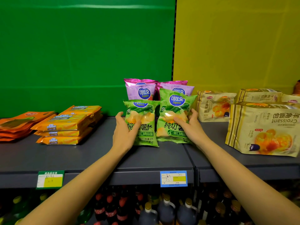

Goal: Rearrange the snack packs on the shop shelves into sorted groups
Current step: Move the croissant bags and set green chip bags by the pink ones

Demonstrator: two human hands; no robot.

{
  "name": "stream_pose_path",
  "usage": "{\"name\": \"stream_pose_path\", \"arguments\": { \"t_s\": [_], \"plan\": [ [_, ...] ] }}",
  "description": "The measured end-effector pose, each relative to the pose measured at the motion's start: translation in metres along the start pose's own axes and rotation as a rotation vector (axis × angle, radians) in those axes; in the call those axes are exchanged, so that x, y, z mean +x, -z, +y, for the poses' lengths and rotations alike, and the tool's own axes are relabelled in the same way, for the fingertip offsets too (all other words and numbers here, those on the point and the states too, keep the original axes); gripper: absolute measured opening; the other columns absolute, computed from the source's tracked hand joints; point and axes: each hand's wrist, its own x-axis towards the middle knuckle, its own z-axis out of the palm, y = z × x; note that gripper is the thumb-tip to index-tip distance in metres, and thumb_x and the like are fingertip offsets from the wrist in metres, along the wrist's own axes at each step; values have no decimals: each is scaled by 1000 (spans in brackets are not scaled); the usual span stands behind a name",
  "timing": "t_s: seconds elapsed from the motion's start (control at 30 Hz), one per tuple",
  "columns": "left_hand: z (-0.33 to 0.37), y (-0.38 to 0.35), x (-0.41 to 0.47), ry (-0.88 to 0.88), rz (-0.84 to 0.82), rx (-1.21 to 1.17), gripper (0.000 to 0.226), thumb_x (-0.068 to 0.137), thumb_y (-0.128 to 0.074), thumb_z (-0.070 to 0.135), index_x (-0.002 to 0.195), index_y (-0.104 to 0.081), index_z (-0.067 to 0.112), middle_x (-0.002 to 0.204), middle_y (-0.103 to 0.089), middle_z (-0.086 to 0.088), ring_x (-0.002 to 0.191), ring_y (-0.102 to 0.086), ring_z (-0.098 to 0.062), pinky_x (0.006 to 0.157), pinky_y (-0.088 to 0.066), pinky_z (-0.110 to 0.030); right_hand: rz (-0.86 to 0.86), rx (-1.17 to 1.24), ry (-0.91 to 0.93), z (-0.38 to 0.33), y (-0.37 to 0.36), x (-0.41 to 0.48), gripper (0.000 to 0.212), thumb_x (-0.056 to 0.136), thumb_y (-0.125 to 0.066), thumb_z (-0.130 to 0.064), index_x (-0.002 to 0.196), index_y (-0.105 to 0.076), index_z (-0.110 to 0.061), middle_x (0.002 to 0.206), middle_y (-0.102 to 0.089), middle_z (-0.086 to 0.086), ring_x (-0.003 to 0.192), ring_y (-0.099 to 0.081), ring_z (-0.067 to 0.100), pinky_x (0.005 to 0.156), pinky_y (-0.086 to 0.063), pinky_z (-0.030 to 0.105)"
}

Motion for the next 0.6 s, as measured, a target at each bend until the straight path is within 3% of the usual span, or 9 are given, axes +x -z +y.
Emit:
{"name": "stream_pose_path", "arguments": {
  "t_s": [0.2, 0.37, 0.47, 0.6],
  "plan": [
    [1, -1, 0, -107, 6, -53, 69, 89, -51, 36, 140, -15, 6, 143, -34, -14, 129, -40, -26, 109, -33, -39, -46, -114, 26, -6, 3, 0, 62, 88, -57, -36, 140, -30, -14, 144, -44, 2, 130, -44, 22, 97, -34, 28],
    [7, -1, 1, -135, 79, -35, 62, 93, -49, 26, 140, -16, 1, 143, -27, -15, 130, -34, -23, 103, -25, -23, -75, -118, 14, -8, 3, 1, 60, 89, -56, -37, 138, -33, -12, 143, -46, 2, 128, -46, 22, 95, -36, 27],
    [6, 0, 1, -137, 75, -30, 63, 93, -49, 25, 140, -16, 1, 143, -26, -16, 131, -33, -24, 104, -24, -23, -61, -108, 15, -7, 3, -1, 60, 88, -57, -38, 137, -34, -13, 141, -49, 4, 126, -48, 22, 98, -39, 30],
    [2, -3, 2, -115, 7, 31, 70, 92, -50, 28, 143, -11, 0, 148, -22, -18, 137, -26, -27, 110, -22, -30, -57, -99, 12, -8, 2, -3, 62, 90, -54, -37, 142, -30, -14, 143, -46, 3, 128, -46, 22, 91, -35, 24]
  ]
}}
